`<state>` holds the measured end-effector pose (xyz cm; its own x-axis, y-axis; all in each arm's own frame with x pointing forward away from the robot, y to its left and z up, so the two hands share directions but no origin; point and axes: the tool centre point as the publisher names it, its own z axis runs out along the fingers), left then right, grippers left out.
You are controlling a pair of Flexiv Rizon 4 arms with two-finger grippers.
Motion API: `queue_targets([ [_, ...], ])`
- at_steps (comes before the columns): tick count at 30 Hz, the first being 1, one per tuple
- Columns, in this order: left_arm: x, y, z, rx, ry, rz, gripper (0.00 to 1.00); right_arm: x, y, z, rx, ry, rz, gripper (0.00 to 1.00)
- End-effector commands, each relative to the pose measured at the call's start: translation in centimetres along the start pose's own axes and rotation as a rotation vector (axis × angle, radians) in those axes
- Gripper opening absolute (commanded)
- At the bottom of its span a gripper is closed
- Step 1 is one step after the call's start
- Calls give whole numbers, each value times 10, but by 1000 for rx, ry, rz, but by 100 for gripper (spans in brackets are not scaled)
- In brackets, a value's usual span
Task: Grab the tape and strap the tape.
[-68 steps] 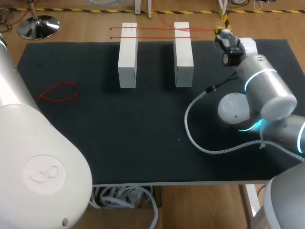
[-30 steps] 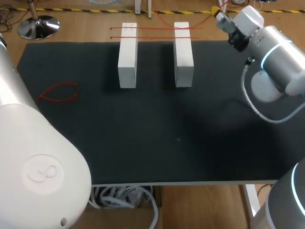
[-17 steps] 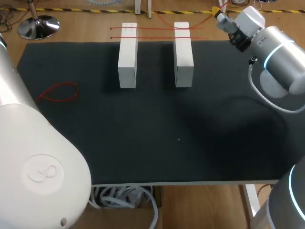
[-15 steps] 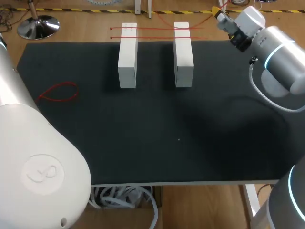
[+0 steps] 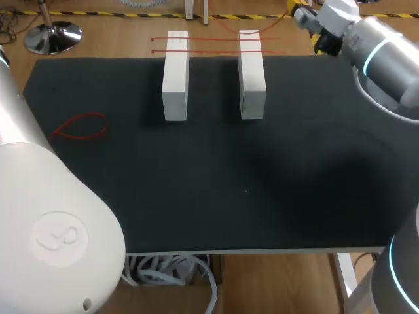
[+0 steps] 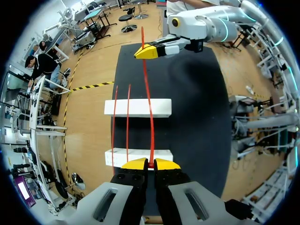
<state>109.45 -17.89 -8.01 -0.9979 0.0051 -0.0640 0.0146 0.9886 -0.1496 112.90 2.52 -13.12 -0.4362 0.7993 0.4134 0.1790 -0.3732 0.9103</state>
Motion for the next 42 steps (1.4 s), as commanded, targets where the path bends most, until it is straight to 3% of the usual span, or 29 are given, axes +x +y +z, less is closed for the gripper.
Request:
queue_targets([
  [1,0,-1,-1,-4,1,-2,0,16,4,-10,115,-246,-72,0],
  [3,0,-1,-1,-4,1,-2,0,16,2,-10,137,-243,-131,0],
  [10,0,-1,-1,-4,1,-2,0,3,-11,-15,204,-357,-266,0],
  [15,0,-1,-1,-4,1,-2,0,0,-11,-11,198,-318,-436,0],
  [18,0,-1,-1,-4,1,-2,0,2,-12,-10,203,-322,-469,0],
  [22,0,-1,-1,-4,1,-2,0,5,-13,-8,220,-280,-400,0],
  [35,0,-1,-1,-4,1,-2,0,5,-13,-8,220,-280,-400,0],
  [36,0,-1,-1,-4,1,-2,0,8,-11,-4,228,-272,-567,0],
  [38,0,-1,-1,-4,1,-2,0,15,-4,2,207,-234,-701,0],
  [42,0,-1,-1,-4,1,-2,0,25,10,8,186,-245,-804,0],
])
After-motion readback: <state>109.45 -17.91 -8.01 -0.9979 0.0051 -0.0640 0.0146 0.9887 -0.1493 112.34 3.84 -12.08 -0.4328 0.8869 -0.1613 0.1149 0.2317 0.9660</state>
